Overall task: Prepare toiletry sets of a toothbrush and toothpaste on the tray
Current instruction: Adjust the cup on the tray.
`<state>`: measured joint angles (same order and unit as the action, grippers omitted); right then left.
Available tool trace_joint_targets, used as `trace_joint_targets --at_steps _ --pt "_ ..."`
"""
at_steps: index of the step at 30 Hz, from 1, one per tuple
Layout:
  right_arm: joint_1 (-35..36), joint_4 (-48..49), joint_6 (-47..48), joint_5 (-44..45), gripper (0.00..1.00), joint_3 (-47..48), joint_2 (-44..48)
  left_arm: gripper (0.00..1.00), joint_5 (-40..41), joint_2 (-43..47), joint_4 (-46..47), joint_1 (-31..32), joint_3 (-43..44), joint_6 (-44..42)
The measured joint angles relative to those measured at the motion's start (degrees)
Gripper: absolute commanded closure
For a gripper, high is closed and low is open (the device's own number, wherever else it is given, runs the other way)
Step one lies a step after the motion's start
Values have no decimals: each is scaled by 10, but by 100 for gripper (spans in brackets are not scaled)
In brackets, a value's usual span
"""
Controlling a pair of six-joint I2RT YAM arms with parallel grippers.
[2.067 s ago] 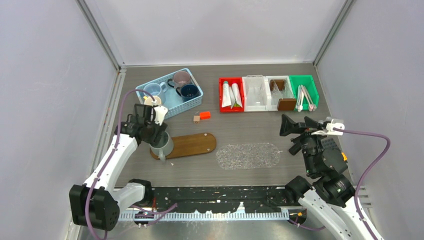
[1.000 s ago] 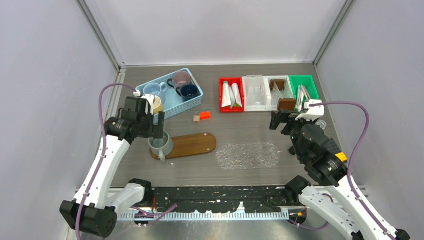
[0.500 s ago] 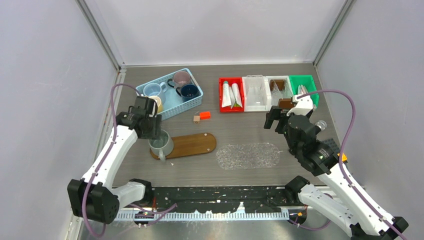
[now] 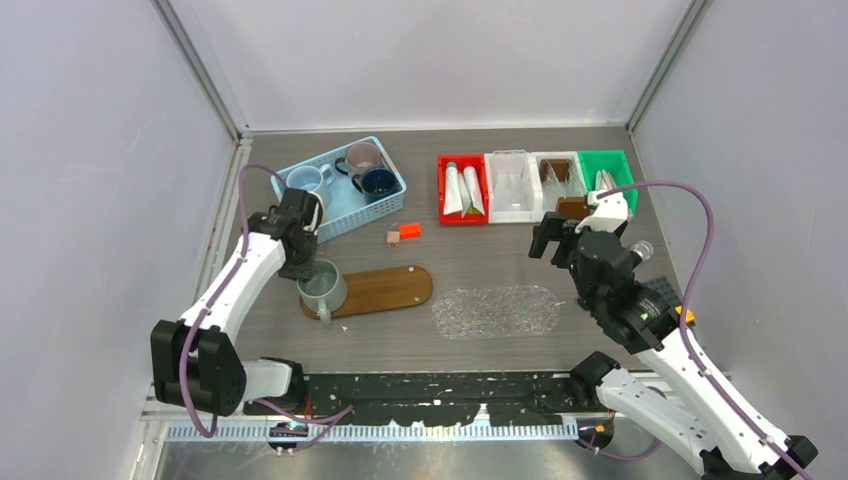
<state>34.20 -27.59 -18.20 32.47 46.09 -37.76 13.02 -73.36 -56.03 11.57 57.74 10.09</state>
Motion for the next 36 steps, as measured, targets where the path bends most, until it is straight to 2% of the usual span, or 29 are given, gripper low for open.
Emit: trace_joint_targets --at_steps 7,14,36 --pt "0 0 0 0 0 0 7 93 -2 1 -3 -5 2 -10" --pt "0 0 0 0 0 0 6 100 -14 9 -3 -6 2 -23" --pt "0 0 0 -5 0 0 -1 100 -81 26 -2 -23 2 -71"
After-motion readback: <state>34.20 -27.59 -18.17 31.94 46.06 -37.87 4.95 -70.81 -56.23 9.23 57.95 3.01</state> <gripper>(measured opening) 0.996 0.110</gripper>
